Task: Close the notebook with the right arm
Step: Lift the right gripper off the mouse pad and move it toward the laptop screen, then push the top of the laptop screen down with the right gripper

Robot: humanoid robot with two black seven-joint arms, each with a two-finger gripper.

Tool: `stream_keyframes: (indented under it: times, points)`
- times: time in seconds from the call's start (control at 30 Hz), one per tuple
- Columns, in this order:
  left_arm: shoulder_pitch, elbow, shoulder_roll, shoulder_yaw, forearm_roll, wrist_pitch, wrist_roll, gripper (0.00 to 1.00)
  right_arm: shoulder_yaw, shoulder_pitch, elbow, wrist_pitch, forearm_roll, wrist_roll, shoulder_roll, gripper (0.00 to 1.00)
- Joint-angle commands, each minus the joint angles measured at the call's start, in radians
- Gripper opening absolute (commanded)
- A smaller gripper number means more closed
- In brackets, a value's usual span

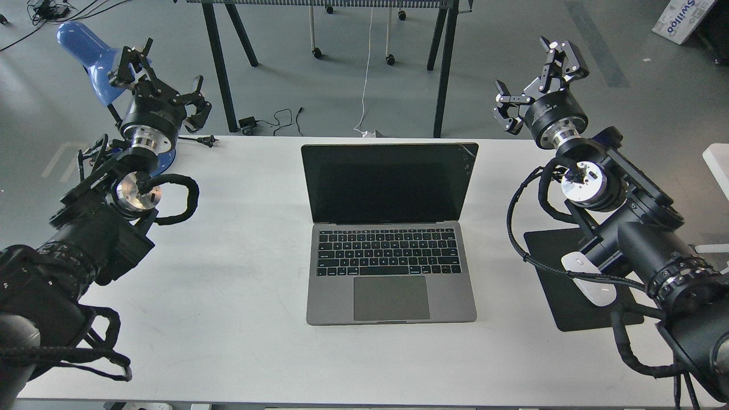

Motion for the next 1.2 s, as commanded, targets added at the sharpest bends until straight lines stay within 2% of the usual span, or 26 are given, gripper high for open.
stream_keyframes:
  times: [0.0, 0.7, 0.83, 1.17]
  points:
    - [0.0, 0.0, 0.0, 0.0, 0.001, 0.0, 0.0, 1.0, -0.011, 0.025, -0.048, 0.003, 0.0, 0.003, 0.032, 1.0]
    - [0.0, -0.002, -0.002, 0.0, 0.001, 0.0, 0.002, 1.0, -0.161, 0.005, -0.025, 0.004, 0.005, -0.006, 0.086, 1.0]
    - [0.0, 0.0, 0.0, 0.0, 0.001, 0.0, 0.0, 1.0, -0.181, -0.038, 0.082, 0.0, 0.006, -0.011, 0.066, 1.0]
    - [0.0, 0.0, 0.0, 0.0, 0.001, 0.0, 0.002, 1.0, -0.258, -0.174, 0.389, -0.022, 0.005, -0.018, -0.098, 1.0]
